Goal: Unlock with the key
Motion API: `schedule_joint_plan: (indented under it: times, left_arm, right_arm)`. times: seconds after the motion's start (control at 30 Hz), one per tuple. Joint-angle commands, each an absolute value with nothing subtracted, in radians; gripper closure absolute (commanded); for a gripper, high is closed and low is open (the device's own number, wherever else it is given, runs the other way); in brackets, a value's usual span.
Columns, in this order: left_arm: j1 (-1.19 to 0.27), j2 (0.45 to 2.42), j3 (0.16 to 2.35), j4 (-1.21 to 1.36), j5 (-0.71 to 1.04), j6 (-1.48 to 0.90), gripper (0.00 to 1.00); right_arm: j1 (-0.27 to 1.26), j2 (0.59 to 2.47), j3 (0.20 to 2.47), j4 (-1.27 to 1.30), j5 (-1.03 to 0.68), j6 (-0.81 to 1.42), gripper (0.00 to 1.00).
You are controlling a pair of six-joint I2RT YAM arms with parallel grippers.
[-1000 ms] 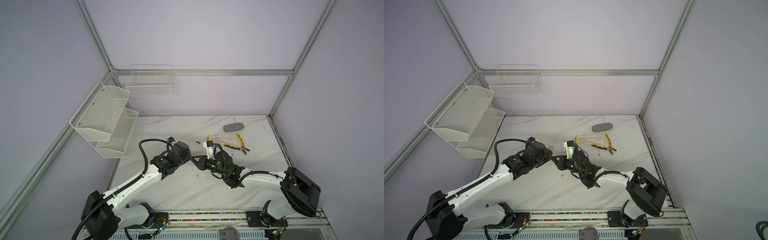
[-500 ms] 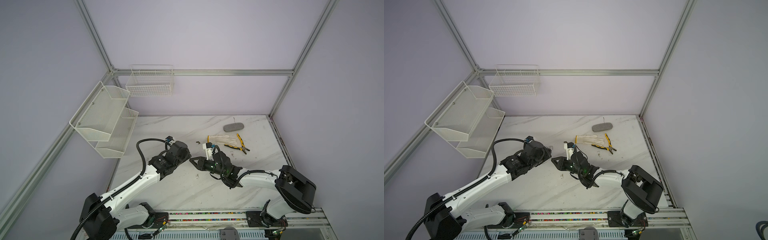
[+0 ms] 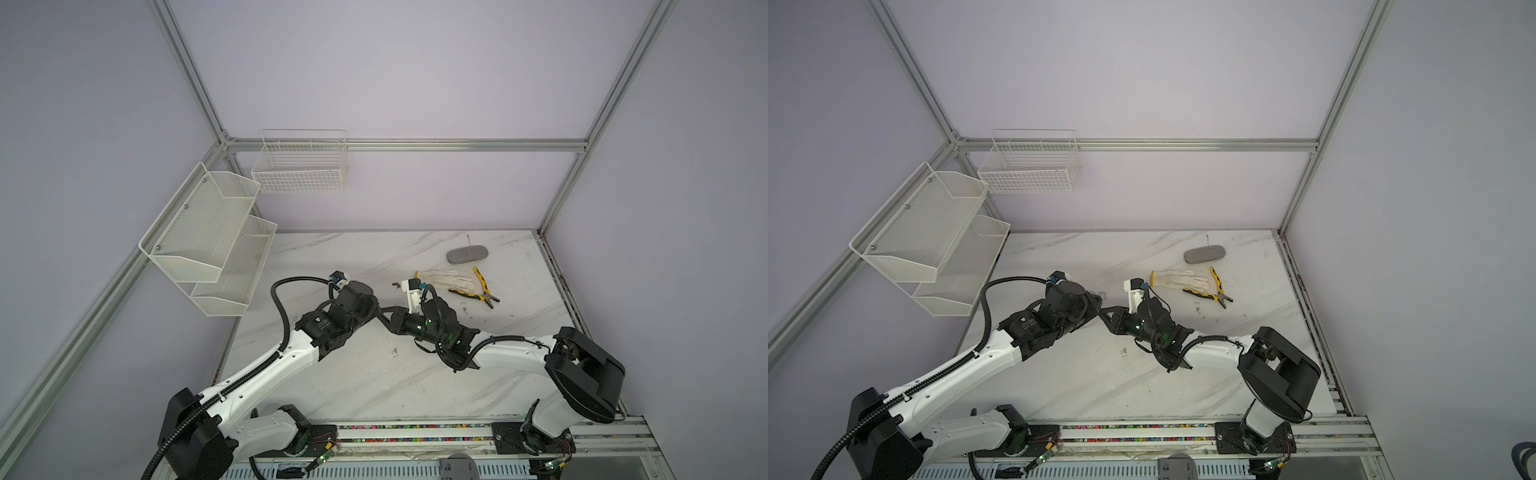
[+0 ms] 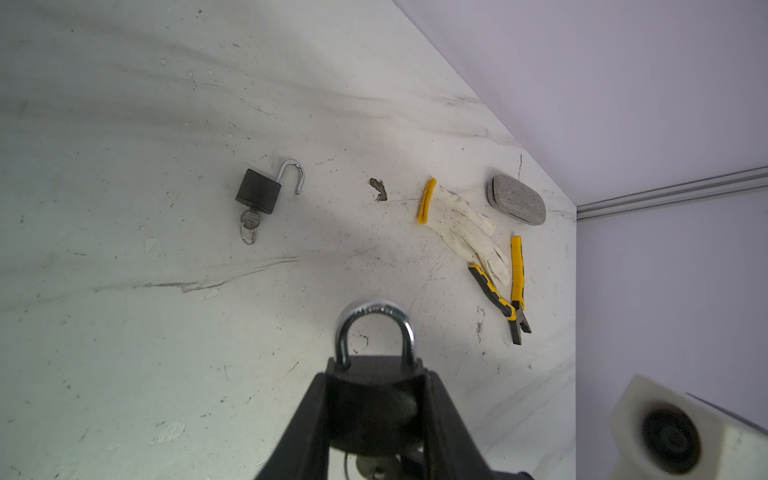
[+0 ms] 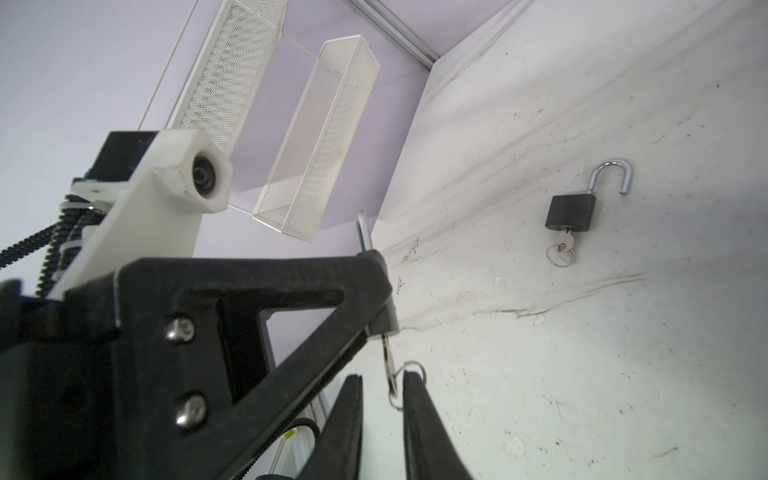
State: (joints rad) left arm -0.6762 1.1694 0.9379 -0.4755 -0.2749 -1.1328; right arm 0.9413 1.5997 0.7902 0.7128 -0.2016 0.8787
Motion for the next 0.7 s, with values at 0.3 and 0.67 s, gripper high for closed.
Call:
schedule_joint_plan:
  times: [0.3, 0.67]
  left_arm:
    - [-0.672, 1.137, 0.968, -0.415, -0.243, -1.137, 1.0]
    - [-0.667, 1.095, 0.897, -0.29, -0.225, -1.185, 1.0]
  right_arm:
    - [0.935, 1.632, 0.831, 0.714, -0.173, 0.852, 0.85]
    - [0.932, 1.628, 0.834, 0.781, -0.237, 0.922, 1.0]
